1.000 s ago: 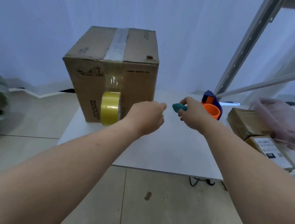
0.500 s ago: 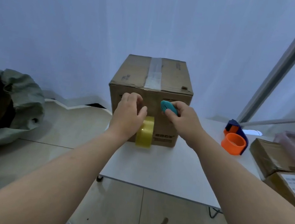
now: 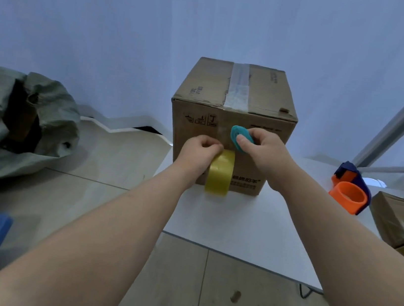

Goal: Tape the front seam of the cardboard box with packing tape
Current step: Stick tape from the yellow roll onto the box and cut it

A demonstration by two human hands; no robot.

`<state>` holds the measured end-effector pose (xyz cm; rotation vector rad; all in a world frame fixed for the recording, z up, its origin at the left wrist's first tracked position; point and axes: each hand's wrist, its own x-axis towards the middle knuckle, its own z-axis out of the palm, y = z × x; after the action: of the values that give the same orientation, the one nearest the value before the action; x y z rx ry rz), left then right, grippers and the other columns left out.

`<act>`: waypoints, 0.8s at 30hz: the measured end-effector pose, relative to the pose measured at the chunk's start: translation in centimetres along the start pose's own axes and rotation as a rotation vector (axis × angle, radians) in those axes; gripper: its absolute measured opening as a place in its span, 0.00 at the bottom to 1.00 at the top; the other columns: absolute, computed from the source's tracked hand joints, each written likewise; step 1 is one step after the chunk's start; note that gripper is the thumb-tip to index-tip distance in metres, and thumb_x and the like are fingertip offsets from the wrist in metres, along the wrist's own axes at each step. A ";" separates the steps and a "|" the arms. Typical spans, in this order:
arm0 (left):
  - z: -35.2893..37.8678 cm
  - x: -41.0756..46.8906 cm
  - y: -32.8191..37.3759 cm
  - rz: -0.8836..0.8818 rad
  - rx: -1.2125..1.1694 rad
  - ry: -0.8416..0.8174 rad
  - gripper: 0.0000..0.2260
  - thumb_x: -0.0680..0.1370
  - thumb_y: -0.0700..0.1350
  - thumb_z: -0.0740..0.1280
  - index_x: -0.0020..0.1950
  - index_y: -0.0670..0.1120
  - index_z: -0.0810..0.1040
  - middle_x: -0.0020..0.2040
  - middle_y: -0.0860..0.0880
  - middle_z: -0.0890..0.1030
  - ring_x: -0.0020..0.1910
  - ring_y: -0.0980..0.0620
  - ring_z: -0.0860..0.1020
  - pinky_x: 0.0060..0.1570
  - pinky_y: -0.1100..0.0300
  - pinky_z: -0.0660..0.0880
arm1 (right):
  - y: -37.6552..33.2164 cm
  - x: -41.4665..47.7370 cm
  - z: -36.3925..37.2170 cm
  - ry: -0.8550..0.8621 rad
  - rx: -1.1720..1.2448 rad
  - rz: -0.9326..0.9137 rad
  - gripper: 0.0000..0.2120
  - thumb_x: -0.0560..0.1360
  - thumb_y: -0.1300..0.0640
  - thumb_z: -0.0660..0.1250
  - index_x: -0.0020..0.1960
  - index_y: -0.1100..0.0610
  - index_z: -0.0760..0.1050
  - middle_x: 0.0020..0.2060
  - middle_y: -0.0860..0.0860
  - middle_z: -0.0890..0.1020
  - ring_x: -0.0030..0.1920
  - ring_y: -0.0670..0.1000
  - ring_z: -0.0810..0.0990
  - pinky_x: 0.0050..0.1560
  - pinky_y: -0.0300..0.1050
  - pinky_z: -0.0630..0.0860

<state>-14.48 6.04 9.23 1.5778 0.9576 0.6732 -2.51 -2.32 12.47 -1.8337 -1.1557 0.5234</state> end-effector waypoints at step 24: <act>0.4 0.5 0.4 -0.167 0.045 -0.050 0.11 0.77 0.46 0.67 0.50 0.38 0.77 0.35 0.46 0.76 0.32 0.52 0.73 0.31 0.63 0.71 | 0.5 1.0 1.6 0.046 0.018 -0.061 0.17 0.76 0.57 0.67 0.62 0.63 0.76 0.49 0.51 0.79 0.45 0.43 0.76 0.42 0.30 0.70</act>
<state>-13.78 6.24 9.44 1.5270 1.0602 0.4966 -2.89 -0.80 11.29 -1.7804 -1.1689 0.4530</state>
